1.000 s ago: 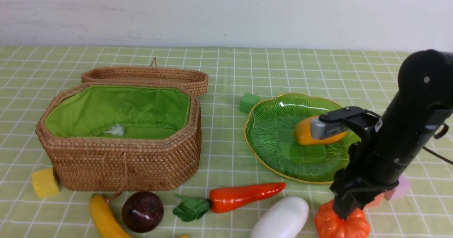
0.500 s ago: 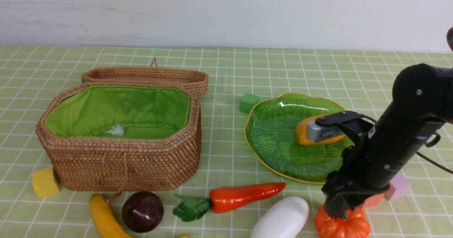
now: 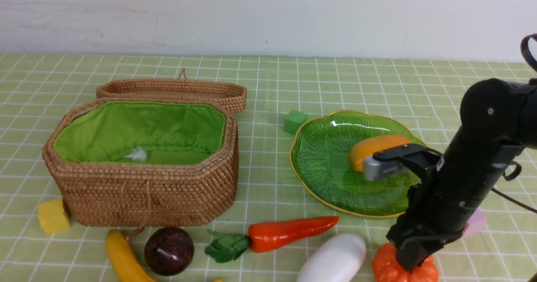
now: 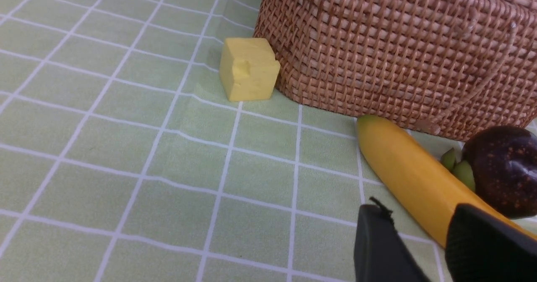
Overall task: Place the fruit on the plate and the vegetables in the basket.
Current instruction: Use the right arm to grab a pumpkin and put it into the left basket
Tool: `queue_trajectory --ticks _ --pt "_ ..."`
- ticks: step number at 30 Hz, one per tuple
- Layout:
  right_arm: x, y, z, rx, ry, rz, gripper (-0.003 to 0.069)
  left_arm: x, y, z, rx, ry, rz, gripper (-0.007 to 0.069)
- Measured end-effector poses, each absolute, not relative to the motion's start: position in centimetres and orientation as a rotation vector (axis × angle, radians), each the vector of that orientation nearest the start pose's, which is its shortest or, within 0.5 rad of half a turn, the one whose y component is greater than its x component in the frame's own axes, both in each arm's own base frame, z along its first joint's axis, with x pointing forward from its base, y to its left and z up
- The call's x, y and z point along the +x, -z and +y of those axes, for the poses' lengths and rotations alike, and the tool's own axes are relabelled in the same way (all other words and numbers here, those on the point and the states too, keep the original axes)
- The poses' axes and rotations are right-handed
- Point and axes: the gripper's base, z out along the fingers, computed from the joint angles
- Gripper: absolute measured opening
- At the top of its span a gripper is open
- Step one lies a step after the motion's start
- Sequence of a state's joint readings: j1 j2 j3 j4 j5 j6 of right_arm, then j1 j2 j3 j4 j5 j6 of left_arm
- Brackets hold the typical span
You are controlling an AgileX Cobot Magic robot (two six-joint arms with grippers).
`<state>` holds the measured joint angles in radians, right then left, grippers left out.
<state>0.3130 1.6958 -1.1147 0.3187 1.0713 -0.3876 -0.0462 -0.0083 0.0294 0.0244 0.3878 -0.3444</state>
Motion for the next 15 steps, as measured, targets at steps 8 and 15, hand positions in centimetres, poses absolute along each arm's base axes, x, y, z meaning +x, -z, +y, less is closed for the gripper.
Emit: queue_trajectory --ticks 8,15 --pt "28.7 -22.4 12.0 -0.877 -0.455 2.994 0.0062 5.2 -16.9 -0.2 -0.267 0.242 1.881 0.0239" --pt "31.2 -28.1 13.4 -0.863 -0.528 2.814 0.0062 5.2 -16.9 -0.2 -0.267 0.242 1.881 0.0239"
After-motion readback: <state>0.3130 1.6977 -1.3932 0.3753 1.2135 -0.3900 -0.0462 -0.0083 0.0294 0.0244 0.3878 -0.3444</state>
